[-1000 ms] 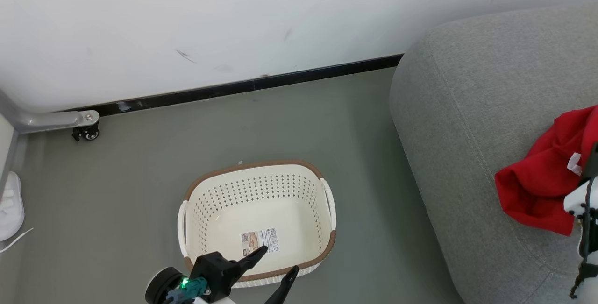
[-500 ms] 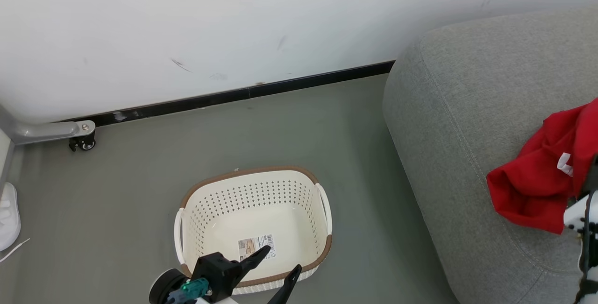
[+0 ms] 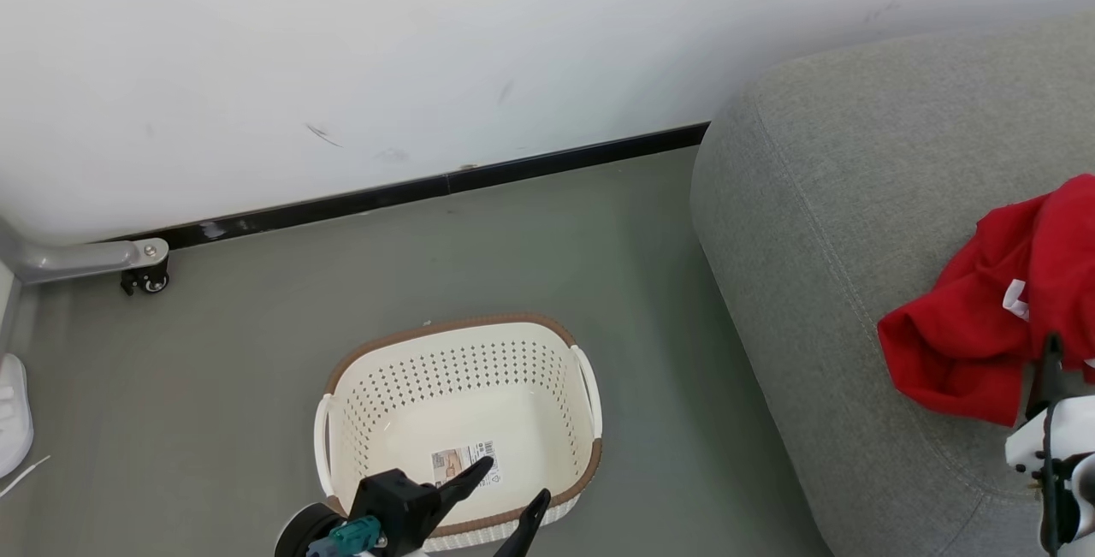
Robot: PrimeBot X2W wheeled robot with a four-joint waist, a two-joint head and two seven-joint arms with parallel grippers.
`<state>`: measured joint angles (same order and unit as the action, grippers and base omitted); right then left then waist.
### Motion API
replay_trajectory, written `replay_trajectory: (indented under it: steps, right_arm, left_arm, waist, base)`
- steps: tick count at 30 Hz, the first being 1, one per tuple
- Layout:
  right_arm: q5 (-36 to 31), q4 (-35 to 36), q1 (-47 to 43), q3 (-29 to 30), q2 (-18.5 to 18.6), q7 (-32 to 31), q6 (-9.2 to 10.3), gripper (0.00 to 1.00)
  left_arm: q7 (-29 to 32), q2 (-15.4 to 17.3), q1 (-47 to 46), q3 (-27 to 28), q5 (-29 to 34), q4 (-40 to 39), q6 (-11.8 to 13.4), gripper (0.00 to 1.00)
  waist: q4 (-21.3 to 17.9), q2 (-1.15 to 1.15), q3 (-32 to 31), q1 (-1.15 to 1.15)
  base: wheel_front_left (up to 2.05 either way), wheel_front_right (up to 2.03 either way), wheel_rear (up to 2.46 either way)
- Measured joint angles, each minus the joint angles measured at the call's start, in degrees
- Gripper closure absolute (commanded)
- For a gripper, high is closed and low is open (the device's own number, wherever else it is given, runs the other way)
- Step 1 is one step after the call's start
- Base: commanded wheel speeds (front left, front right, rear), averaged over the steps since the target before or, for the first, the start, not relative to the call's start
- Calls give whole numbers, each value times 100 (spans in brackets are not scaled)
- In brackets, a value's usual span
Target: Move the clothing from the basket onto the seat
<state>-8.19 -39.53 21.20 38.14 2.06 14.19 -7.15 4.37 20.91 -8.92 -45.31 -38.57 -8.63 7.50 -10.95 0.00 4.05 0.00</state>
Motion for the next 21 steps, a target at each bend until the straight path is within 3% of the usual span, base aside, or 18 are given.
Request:
replay_trajectory:
  steps: [4,12,21]
  right_arm:
    - [238,23,-175,-379,4,0,0,0]
    - [855,37,-383,-1689,4,0,0,0]
    - [1143,412,-456,-2958,18,1,0,0]
  left_arm:
    - [-77,-63,2,25,-18,57,36,0]
    - [-202,-45,25,204,-24,194,155,0]
    - [-453,-3,263,530,-36,307,468,0]
  waist:
    - [11,0,-55,0]
    - [145,0,-169,0]
    - [442,0,-279,0]
  base:
    - [0,0,0]
    - [0,0,0]
    - [0,0,0]
